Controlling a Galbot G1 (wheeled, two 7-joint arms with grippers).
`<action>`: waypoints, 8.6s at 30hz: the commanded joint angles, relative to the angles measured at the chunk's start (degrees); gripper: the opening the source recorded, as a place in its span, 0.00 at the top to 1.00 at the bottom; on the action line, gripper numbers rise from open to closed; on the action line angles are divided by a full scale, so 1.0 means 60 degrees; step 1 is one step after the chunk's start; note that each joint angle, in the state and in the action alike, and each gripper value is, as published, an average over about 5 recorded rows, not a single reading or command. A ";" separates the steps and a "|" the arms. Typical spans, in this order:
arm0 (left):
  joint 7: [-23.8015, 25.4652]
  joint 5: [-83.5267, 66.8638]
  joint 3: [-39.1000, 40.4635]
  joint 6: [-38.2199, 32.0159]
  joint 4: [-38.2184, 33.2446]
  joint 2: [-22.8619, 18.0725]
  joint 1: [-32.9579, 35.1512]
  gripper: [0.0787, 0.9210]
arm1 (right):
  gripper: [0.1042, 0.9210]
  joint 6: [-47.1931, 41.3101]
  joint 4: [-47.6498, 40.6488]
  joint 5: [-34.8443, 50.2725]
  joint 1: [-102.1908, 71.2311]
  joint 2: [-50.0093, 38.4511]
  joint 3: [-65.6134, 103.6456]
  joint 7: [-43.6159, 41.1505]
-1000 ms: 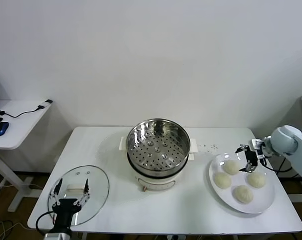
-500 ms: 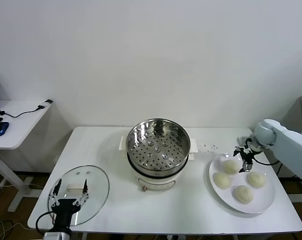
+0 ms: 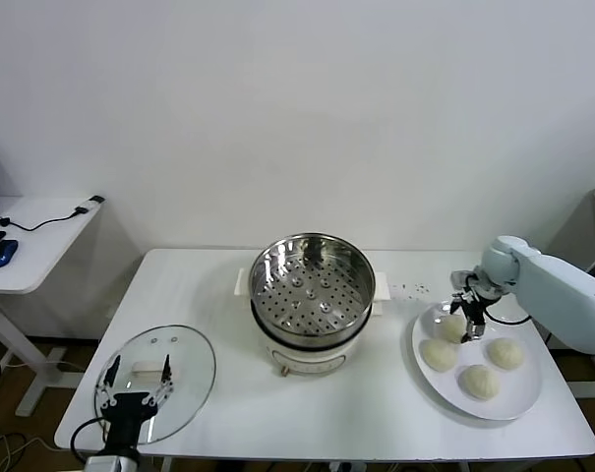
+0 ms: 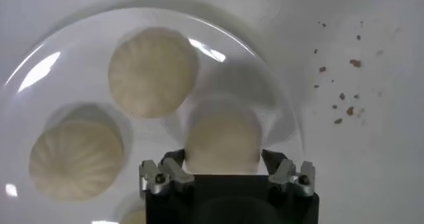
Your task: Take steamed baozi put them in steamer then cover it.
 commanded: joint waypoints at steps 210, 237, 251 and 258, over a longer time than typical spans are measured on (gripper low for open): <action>-0.0234 0.0350 0.0469 0.0200 -0.1147 0.0273 0.1437 0.12 | 0.45 -0.3230 0.2214 0.9917 0.6360 0.6032 -0.6500 0.2604; -0.0384 0.0359 0.0339 0.0199 -0.0781 0.0323 0.1286 0.12 | 0.33 -0.3517 0.1633 0.9509 0.5001 0.6181 -0.6484 0.2690; -0.0395 0.0440 0.0409 0.0231 -0.0868 0.0314 0.1323 0.12 | 0.12 -0.3213 0.3245 0.9061 0.6873 0.4420 -0.6598 0.2205; -0.0387 0.0533 0.0408 0.0250 -0.0849 0.0318 0.1279 0.12 | 0.12 -0.2220 0.4777 0.9059 0.9172 0.2297 -0.8028 0.1262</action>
